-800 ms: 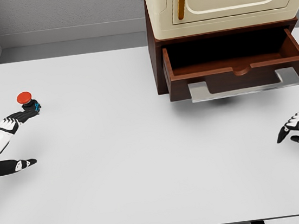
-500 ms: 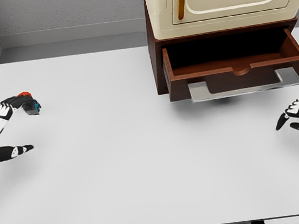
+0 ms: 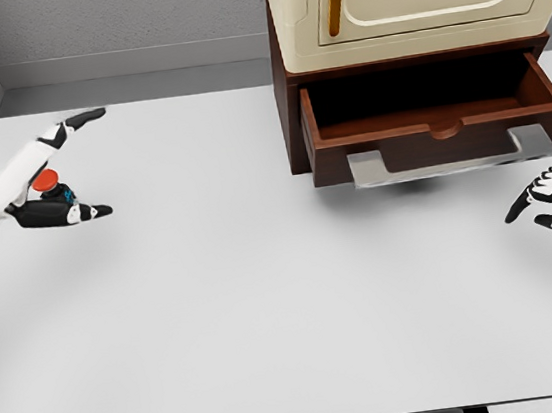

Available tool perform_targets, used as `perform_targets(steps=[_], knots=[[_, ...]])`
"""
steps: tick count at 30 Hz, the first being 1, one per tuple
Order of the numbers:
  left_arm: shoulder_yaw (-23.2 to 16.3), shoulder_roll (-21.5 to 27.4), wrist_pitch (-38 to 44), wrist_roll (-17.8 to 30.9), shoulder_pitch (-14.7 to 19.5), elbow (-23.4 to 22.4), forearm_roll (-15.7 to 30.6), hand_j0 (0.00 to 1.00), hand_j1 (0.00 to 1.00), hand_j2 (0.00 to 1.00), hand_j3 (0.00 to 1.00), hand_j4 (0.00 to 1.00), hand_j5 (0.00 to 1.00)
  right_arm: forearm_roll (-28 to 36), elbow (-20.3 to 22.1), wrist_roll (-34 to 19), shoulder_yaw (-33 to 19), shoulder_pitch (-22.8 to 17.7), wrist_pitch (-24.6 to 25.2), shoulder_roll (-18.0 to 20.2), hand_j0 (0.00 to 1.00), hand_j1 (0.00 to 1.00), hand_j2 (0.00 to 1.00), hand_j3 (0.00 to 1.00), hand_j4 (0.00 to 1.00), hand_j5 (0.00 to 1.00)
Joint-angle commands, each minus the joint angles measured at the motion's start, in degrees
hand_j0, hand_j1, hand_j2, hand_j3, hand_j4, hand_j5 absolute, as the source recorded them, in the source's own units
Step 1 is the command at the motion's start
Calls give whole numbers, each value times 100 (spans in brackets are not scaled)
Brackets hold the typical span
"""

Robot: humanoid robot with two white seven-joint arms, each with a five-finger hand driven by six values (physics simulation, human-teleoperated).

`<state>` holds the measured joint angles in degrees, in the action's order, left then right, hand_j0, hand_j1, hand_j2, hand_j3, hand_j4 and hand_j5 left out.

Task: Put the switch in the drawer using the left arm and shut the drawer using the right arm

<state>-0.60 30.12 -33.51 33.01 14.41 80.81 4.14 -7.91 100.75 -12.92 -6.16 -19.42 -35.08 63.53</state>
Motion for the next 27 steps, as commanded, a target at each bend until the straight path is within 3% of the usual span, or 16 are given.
perform_targets(steps=[1, 5, 11, 27], knots=[[-54, -23, 353, 199, 9, -505, 403, 100, 100, 100, 100, 100, 100, 35, -3, -9, 0, 0, 8, 11, 55, 55, 55, 55, 55, 55], [-28, -23, 529, 199, 352, -1296, 816, 100, 100, 100, 100, 100, 100, 53, 41, -9, 18, 9, 8, 20, 55, 55, 55, 55, 55, 55], [87, -270, 670, 199, 431, -1806, 1071, 100, 100, 100, 100, 100, 100, 61, 50, 8, 70, -18, 8, -7, 57, 57, 57, 57, 57, 57], [218, -199, 819, 199, 853, -3019, 790, 100, 100, 100, 100, 100, 100, -62, 42, 0, 211, 44, 8, -60, 58, 58, 58, 58, 58, 58]])
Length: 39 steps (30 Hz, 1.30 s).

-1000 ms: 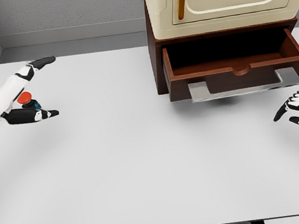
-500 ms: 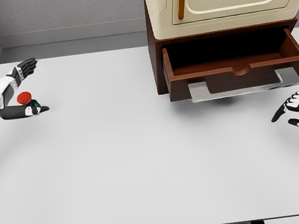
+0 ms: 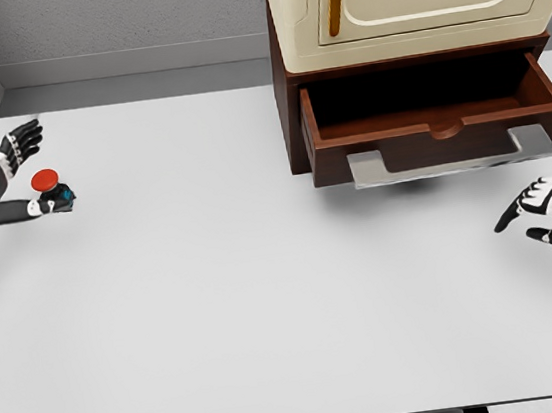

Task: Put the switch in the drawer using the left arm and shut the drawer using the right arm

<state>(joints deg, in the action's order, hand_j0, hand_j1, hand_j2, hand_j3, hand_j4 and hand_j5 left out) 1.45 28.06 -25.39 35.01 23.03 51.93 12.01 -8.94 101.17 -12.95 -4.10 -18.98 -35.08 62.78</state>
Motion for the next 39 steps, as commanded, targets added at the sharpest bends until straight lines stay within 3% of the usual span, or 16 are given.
perform_targets(steps=[1, 20, 29, 39], knots=[[14, 7, 7, -1, 0, -244, -49, 100, 100, 100, 100, 100, 100, 42, 0, 3, 6, 0, 8, 15, 58, 58, 58, 58, 58, 58], [-22, -64, 51, -1, 369, -878, -559, 100, 100, 100, 100, 100, 100, 51, 8, -5, 6, 9, 8, 15, 58, 58, 58, 58, 58, 58], [-48, -143, 51, -1, 589, -1194, -796, 91, 91, 91, 91, 91, 91, 59, 8, 3, 6, 9, 8, 24, 58, 58, 58, 58, 58, 58], [-57, -178, 51, -1, 756, -1581, -1016, 91, 91, 91, 91, 91, 91, 68, 8, 3, 6, 9, 8, 24, 58, 58, 58, 58, 58, 58]])
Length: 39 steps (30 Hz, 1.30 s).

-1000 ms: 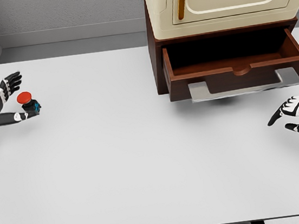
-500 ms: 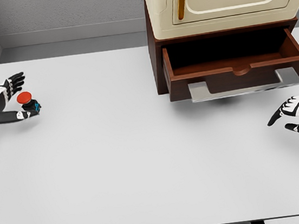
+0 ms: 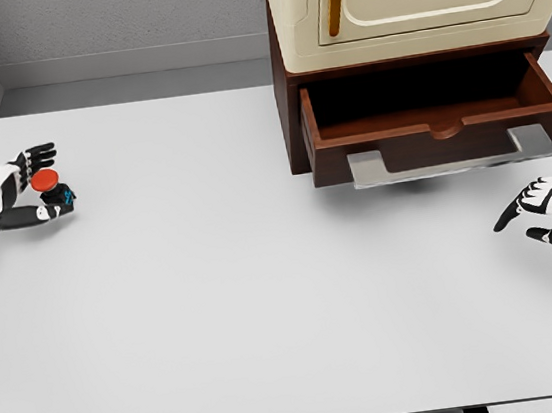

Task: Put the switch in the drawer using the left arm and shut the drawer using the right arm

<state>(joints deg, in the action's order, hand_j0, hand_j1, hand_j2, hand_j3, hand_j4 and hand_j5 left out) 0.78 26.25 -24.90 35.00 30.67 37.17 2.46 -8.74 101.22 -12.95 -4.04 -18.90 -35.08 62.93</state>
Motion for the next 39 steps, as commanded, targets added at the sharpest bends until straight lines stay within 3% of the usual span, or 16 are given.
perform_targets(steps=[1, 10, 16, 20, 30, 39], knots=[[9, -6, 2, 0, 0, -113, -62, 91, 91, 91, 91, 91, 91, 39, -5, 3, 0, 0, 8, 9, 58, 58, 58, 58, 58, 58], [9, -6, 2, 0, 0, -122, -62, 64, 64, 64, 64, 64, 64, 47, 3, -6, 0, 9, 8, 9, 58, 58, 58, 58, 58, 58], [1, 2, 2, 0, 0, -201, -62, 61, 61, 61, 61, 61, 61, 47, 3, -6, 0, 9, 8, 9, 58, 58, 58, 58, 58, 58], [9, 2, 2, 0, 0, -184, -62, 47, 47, 47, 47, 47, 47, 47, 3, -6, 0, 9, 8, 9, 58, 58, 58, 58, 58, 58], [1, -6, -6, 0, 88, 1, -44, 43, 43, 43, 43, 43, 43, 56, 3, 3, 0, 18, 8, 9, 58, 58, 58, 58, 58, 58], [-8, -6, -6, 0, 53, 783, -62, 40, 40, 40, 40, 40, 40, 56, 3, 3, 0, 18, 8, 9, 58, 58, 58, 58, 58, 58]])
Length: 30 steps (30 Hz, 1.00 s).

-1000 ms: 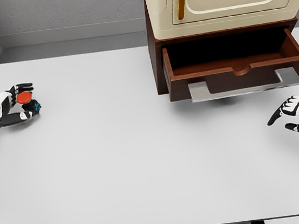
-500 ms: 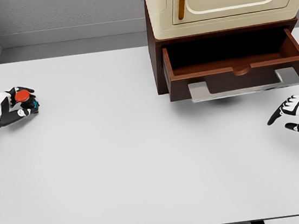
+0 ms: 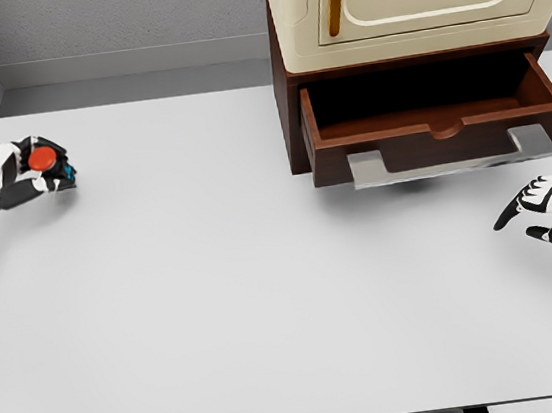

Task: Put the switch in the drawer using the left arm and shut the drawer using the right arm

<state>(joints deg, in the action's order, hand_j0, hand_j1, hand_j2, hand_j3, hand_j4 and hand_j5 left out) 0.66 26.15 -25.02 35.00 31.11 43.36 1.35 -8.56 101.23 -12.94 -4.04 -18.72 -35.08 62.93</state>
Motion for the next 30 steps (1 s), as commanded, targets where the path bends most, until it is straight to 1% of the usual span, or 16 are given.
perform_targets(steps=[1, 5, 12, 14, 15, 16, 18, 20, 21, 22, 23, 25, 28, 30], knots=[[4, 4, 14, 0, 0, 252, 32, 40, 40, 40, 40, 40, 40, 39, 2, 2, 0, 0, 8, 9, 58, 58, 58, 58, 58, 58], [-39, -5, 14, 0, -18, 586, -3, 39, 39, 39, 39, 39, 39, 39, 2, 11, 0, 0, 8, 9, 58, 58, 58, 58, 58, 58], [-198, -13, 14, 0, -123, 1412, -12, 39, 39, 39, 39, 39, 39, 39, 2, 2, 0, 9, 8, 9, 58, 58, 58, 58, 58, 58], [-198, -13, 14, 0, -123, 1614, -170, 39, 39, 39, 39, 39, 39, 39, -7, 2, -9, 9, 8, 9, 58, 58, 58, 58, 58, 58], [-198, -48, 6, 0, -141, 1789, -240, 39, 39, 39, 39, 39, 39, 39, -7, 2, -1, 9, 8, 9, 58, 58, 58, 58, 58, 58], [-198, -84, 14, 0, -228, 2062, -258, 39, 39, 39, 39, 39, 39, 39, -7, 2, -9, 9, 8, 9, 58, 58, 58, 58, 58, 58], [-189, -75, 14, 0, -281, 2343, -284, 39, 39, 39, 39, 39, 39, 39, 2, 2, -1, 9, 8, 9, 58, 58, 58, 58, 58, 58], [-189, -75, 14, 0, -360, 2528, -319, 39, 39, 39, 39, 39, 39, 39, 2, 2, -9, 9, 8, 9, 57, 57, 57, 57, 57, 57], [-189, -92, 14, 0, -369, 2669, -460, 39, 39, 39, 39, 39, 39, 48, 2, -7, -9, 0, 8, 9, 58, 58, 58, 58, 58, 58], [-189, -92, 14, 0, -378, 2800, -495, 39, 39, 39, 39, 39, 39, 39, 2, -7, -9, 0, 8, 9, 58, 58, 58, 58, 58, 58], [-189, -92, 14, 0, -457, 2967, -513, 39, 39, 39, 39, 39, 39, 48, 2, -7, -9, 0, 8, 9, 57, 57, 57, 57, 57, 57], [-180, -110, 14, 0, -457, 3038, -688, 39, 39, 39, 39, 39, 39, 48, 2, -7, -1, 0, 8, 9, 57, 57, 57, 57, 57, 57], [-180, -180, 23, 0, -457, 3310, -838, 38, 38, 38, 38, 38, 38, 48, 2, -7, -9, 0, 8, 9, 57, 57, 57, 57, 57, 57], [-180, -241, 14, 0, -457, 3346, -960, 38, 38, 38, 38, 38, 38, 48, 2, -7, -9, 0, 8, 9, 57, 57, 57, 57, 57, 57]])
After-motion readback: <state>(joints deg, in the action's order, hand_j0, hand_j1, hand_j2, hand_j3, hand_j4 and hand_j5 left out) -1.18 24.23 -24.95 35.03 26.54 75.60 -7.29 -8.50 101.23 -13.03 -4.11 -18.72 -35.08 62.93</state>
